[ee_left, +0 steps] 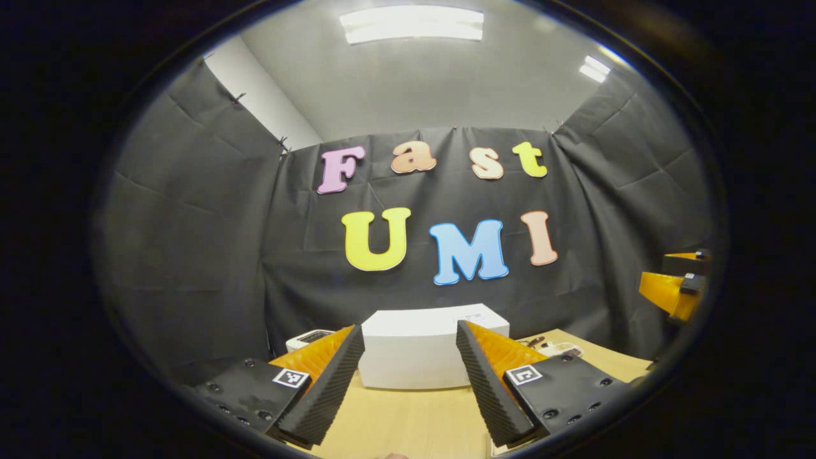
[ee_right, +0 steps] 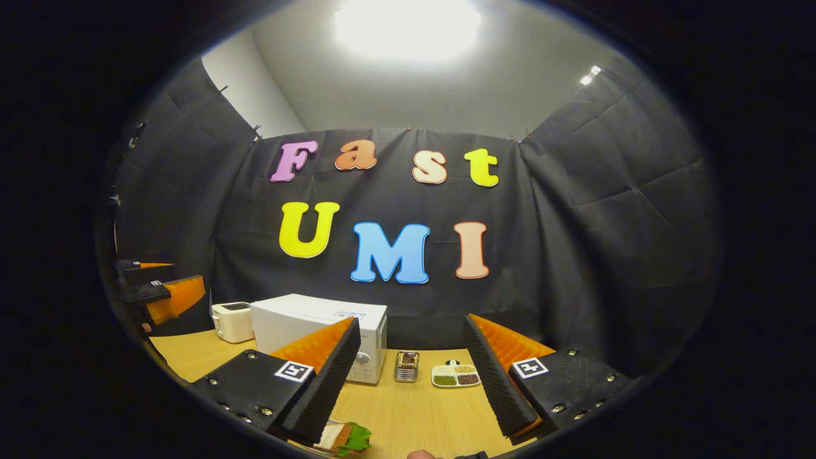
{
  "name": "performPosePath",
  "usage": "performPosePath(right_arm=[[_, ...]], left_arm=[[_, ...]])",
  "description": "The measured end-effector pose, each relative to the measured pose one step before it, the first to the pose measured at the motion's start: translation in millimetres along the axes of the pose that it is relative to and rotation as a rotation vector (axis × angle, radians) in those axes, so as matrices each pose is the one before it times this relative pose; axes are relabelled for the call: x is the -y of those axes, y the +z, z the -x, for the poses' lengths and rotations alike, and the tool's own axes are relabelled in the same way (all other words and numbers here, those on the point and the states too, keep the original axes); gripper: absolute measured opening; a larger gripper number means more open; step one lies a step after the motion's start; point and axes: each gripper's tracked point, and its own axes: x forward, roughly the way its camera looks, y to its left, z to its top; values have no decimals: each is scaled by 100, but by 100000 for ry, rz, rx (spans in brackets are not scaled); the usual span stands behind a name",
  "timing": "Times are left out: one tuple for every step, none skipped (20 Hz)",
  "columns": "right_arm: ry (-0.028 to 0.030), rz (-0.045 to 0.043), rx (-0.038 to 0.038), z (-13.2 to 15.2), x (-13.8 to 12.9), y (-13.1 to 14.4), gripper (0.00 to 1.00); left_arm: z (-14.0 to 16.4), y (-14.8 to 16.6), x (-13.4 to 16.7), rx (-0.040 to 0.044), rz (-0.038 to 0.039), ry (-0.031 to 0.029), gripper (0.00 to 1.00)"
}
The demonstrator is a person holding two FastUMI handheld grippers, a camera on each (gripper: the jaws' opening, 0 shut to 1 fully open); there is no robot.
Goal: Open the microwave oven with the left hand, put the food in, and close the microwave oven.
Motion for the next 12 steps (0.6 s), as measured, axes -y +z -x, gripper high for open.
performPosePath(right_arm=[[167, -66, 540, -15, 538, -64, 98], [-499, 580, -4, -28, 628, -66, 98], [-630, 395, -756, 1, 654, -385, 98], [-508, -279, -762, 18, 458, -137, 98], [-418, -546, -350, -85, 319, 5, 98], [-886, -258, -200, -80, 362, 51, 98], [-1173, -58, -192, -27, 460, -98, 98], [-1175, -106, -517, -131, 346, -157, 97], [-1321, -230, -795, -68, 209, -190, 98], [-1378, -467, -1028, -81, 192, -156, 97], [-1105, -503, -193, -124, -36, 37, 98], [-958, -97, 560, -182, -3, 230, 98]], left_arm=[[-597, 30, 428, 740, -348, 270, 95], [-713, 50, 501, 137, -166, -21, 96], [-792, -320, 611, 112, 170, -461, 96], [-904, -52, 537, 132, 424, -603, 95], [-889, -135, 494, 275, 554, -691, 96], [-1174, -201, 530, 165, 536, -758, 96], [-1101, -246, 456, -50, 101, -707, 95], [-1127, -253, 430, 36, -187, -921, 96], [-1345, -647, 674, -44, -136, -1348, 96], [-1107, -532, 570, -431, 189, -1538, 96], [-1137, -444, 497, -246, 638, -1479, 96], [-1212, -565, 354, -94, 939, -1378, 95]])
